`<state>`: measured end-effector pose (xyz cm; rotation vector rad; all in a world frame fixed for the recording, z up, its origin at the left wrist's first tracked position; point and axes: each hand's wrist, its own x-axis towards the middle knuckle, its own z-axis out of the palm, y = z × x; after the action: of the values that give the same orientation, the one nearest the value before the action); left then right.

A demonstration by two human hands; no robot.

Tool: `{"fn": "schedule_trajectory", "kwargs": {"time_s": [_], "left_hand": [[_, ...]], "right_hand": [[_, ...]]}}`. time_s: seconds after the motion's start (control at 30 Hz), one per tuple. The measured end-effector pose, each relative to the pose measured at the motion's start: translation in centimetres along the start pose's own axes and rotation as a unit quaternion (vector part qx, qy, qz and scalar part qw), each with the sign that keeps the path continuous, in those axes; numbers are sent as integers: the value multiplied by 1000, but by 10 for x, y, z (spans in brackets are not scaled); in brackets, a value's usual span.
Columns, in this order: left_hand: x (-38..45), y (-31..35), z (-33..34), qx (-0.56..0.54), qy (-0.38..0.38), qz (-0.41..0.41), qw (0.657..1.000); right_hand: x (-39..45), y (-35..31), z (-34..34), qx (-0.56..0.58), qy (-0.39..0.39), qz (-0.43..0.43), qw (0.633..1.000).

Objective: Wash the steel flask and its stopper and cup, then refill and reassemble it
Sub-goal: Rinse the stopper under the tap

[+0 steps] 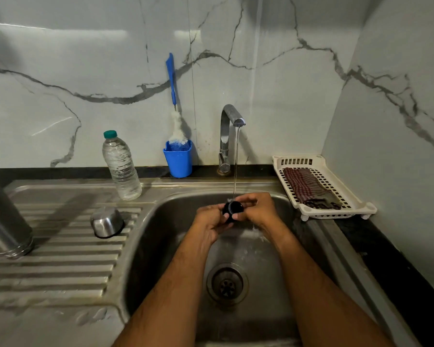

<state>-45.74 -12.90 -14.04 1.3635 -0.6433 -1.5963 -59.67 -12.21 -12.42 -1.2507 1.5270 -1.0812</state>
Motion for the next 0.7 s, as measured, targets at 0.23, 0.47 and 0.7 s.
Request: {"fn": "schedule_trajectory", "kwargs": {"time_s": [0.23,0.47,0.7], "left_hand": [[-2,1,0,11,-6,-17,1000],[-6,1,-2,-39,-5,-60,997],[-6,-1,-6,-48,2,-98,994]], "right_hand": [[-2,-4,0,-50,-6,-16,999],[-3,-4,3,-61,-1,-31,998],[-2,-3,6,-85,-15,-30,996]]}}
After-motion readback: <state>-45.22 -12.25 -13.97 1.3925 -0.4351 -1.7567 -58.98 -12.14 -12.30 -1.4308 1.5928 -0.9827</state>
